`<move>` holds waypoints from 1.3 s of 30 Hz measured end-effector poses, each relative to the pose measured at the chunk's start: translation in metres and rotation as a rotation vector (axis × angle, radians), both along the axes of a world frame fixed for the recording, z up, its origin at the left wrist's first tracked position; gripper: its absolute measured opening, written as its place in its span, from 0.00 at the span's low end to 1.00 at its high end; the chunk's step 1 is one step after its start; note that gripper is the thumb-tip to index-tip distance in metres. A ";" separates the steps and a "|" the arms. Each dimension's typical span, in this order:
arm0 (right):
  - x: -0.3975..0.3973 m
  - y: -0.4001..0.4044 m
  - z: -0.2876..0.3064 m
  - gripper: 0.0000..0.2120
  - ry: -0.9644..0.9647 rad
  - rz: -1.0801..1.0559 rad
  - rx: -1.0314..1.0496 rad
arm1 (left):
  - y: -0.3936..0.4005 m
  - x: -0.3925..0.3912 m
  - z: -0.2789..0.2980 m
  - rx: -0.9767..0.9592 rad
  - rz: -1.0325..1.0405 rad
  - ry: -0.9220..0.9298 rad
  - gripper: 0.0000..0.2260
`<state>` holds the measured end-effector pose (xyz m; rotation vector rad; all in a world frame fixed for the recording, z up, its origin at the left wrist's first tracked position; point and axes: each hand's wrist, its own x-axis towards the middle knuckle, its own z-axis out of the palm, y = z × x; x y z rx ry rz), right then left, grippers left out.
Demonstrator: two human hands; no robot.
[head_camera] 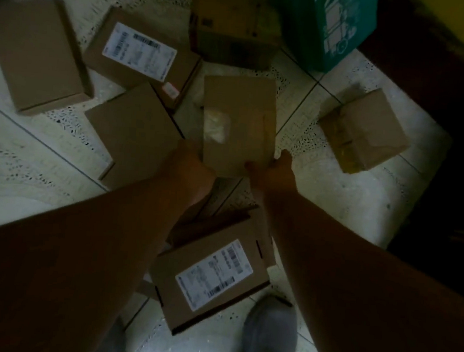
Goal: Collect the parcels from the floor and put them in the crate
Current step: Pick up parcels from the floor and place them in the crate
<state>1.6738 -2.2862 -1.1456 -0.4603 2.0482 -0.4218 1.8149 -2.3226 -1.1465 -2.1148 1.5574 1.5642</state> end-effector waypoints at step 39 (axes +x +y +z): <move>0.204 0.087 0.669 0.23 0.035 0.183 -0.369 | 0.118 0.236 0.672 -0.230 0.449 0.324 0.26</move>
